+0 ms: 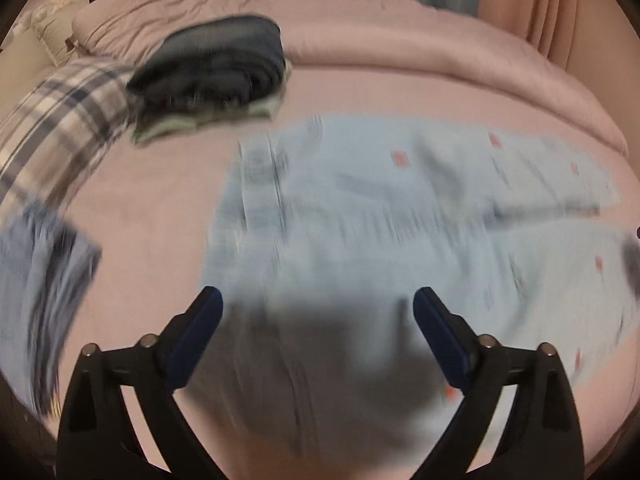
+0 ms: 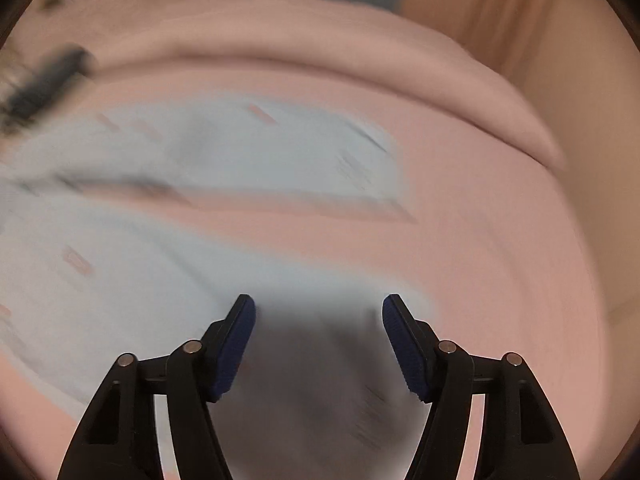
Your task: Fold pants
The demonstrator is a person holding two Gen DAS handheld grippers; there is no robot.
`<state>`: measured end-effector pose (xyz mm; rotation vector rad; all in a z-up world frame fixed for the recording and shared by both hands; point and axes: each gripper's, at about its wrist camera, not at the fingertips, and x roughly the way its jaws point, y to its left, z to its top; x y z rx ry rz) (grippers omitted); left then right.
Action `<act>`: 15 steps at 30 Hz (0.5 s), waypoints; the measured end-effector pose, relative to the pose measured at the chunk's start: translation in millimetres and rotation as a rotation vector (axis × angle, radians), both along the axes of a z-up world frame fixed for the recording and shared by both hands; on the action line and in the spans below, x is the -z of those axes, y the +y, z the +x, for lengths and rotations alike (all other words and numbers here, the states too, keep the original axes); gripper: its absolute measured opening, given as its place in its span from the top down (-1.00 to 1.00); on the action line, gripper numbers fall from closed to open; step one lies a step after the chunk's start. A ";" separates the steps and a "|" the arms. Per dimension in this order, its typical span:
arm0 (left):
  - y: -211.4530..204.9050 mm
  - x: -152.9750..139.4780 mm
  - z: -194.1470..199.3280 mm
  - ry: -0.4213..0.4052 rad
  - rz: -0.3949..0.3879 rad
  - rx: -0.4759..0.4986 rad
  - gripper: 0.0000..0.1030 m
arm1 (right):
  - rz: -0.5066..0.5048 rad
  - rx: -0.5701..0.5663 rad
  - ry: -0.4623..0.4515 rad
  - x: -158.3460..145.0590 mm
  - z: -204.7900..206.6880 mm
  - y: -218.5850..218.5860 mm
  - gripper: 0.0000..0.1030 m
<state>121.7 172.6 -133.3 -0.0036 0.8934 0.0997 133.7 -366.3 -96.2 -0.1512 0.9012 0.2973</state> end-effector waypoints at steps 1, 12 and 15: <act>3.3 -2.1 14.8 -0.008 0.013 0.009 -0.89 | 0.063 -0.073 -0.001 -4.3 13.4 18.3 -0.34; 65.6 13.6 166.3 0.150 -0.055 0.120 -0.88 | 0.006 -0.538 0.097 18.3 155.3 197.0 -0.34; 73.3 33.0 182.4 0.259 -0.054 0.169 -0.89 | -0.071 -0.604 0.156 34.8 168.5 217.0 -0.34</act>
